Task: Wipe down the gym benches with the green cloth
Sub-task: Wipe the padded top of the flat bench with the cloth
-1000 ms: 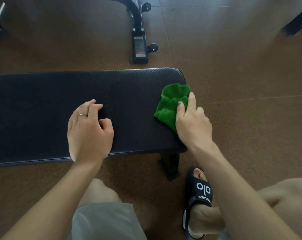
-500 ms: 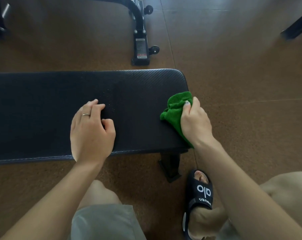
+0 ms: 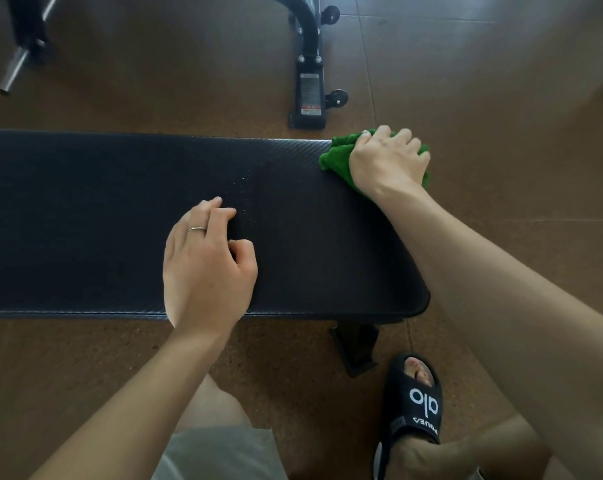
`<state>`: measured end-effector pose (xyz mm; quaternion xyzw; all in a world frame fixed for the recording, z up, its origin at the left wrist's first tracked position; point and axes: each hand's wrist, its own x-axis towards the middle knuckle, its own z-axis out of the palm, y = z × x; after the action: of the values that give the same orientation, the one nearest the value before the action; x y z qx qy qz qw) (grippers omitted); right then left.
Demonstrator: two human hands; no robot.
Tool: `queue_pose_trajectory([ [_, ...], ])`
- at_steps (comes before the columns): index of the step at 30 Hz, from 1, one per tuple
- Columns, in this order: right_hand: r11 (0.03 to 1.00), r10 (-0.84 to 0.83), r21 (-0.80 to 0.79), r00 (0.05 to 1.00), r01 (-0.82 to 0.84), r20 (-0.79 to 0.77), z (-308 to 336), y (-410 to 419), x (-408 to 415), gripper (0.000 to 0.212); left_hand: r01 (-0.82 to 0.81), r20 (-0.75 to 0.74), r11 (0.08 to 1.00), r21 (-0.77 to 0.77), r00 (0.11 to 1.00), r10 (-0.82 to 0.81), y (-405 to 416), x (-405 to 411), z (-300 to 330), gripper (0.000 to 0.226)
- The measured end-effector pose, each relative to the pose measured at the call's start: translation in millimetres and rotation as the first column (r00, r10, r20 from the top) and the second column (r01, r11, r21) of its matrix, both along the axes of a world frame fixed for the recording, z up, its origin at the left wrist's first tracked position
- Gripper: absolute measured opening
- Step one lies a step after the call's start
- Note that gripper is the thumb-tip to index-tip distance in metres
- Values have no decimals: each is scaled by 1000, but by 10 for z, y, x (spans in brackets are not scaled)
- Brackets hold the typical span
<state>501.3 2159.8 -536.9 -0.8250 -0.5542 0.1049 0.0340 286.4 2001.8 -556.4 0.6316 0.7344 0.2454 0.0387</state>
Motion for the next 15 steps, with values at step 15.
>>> queue_pose_trajectory([
  [15,737,675,29,737,-676,20,-32,-1408,-428,61,58,30,997,57,998,-60,-19,-132,70,37],
])
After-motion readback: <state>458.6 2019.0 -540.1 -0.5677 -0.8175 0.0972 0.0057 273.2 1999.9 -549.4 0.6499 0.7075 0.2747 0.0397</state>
